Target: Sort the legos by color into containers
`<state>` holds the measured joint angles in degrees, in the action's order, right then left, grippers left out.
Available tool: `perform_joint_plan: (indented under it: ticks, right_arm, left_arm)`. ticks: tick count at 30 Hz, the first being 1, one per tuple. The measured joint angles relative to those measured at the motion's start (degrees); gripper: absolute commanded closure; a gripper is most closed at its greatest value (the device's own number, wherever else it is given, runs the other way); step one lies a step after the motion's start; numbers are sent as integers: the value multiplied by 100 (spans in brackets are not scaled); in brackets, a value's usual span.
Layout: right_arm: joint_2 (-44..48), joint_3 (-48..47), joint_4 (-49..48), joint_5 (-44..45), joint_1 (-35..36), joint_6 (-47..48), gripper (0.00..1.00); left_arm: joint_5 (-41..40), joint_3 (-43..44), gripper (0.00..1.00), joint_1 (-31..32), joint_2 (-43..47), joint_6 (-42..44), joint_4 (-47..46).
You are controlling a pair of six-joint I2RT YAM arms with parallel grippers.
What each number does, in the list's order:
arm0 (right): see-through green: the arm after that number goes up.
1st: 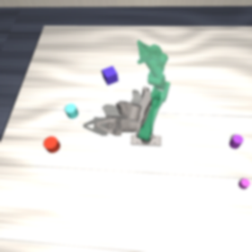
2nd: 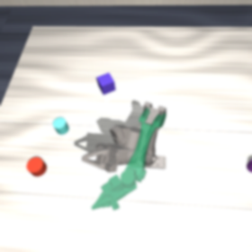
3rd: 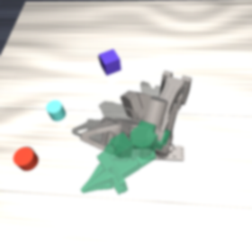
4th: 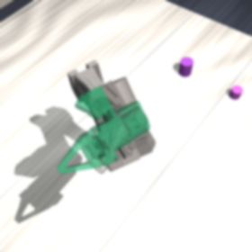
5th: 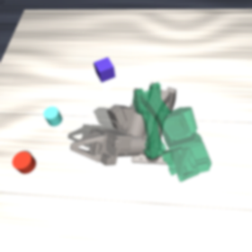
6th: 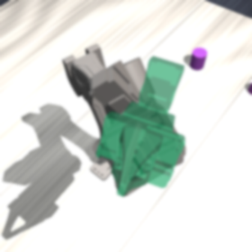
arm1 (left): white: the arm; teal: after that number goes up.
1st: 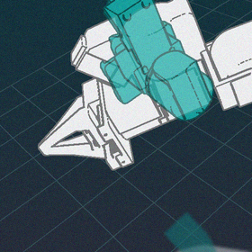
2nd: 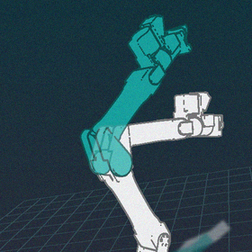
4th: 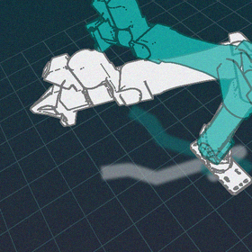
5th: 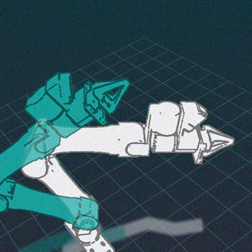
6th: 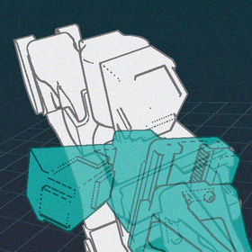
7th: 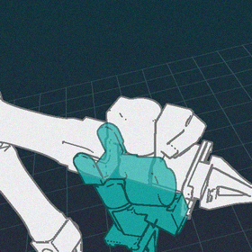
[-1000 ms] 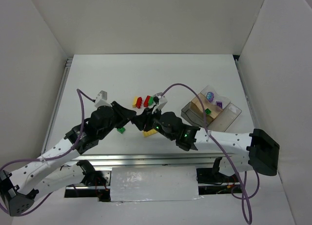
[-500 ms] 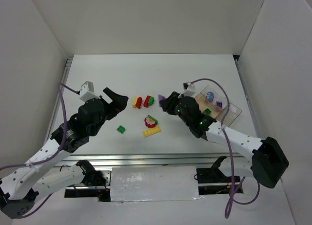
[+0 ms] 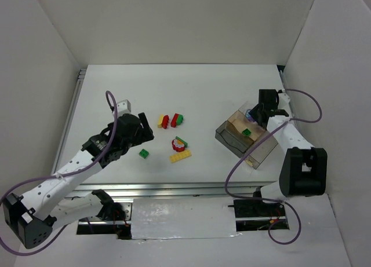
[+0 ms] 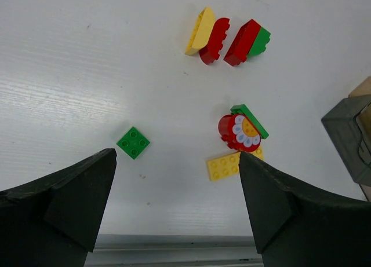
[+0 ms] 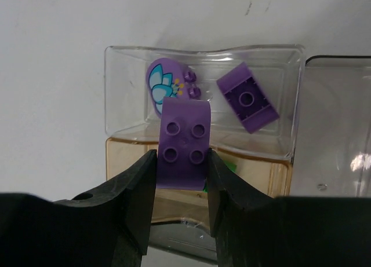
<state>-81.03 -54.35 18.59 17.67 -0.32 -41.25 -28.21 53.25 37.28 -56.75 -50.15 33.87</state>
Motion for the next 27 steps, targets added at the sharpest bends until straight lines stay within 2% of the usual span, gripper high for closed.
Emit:
perform_joint_plan:
  ticks: [3,5,6,7,11,12,17,18,21,23,27]
  right_arm:
    - [-221,-151,52,-129,-249,70,82]
    - [-271,-155,72,-205,-398,105,70]
    - [-280,-155,79,-234,-461,118,45]
    - [-280,-155,76,-267,-525,136,33]
    - [-289,-155,76,-358,-658,188,26]
    - [-291,-155,76,-389,-669,195,15]
    - [-286,-157,76,-538,-658,212,9]
    - [-273,-157,76,-599,-634,221,2]
    - [-79,-146,76,-723,-380,339,0]
    - [190,-151,72,-774,160,487,0]
    - [584,-236,70,-1062,1703,940,1]
  left_arm:
    - [129,-15,1,-4,-72,94,-13]
    - [181,-20,1,-13,-116,164,-46]
    - [199,-22,1,-15,-129,197,-66]
    - [216,-26,1,-22,-140,223,-90]
    - [262,-28,1,-42,-179,299,-116]
    - [262,-28,0,-42,-192,328,-120]
    - [262,-57,0,-55,-251,352,-138]
    - [260,-85,0,-68,-269,352,-149]
    - [262,-225,0,-101,-372,348,-221]
    - [291,-369,0,-129,-518,345,-271]
    - [435,-577,2,-197,-1014,350,-382]
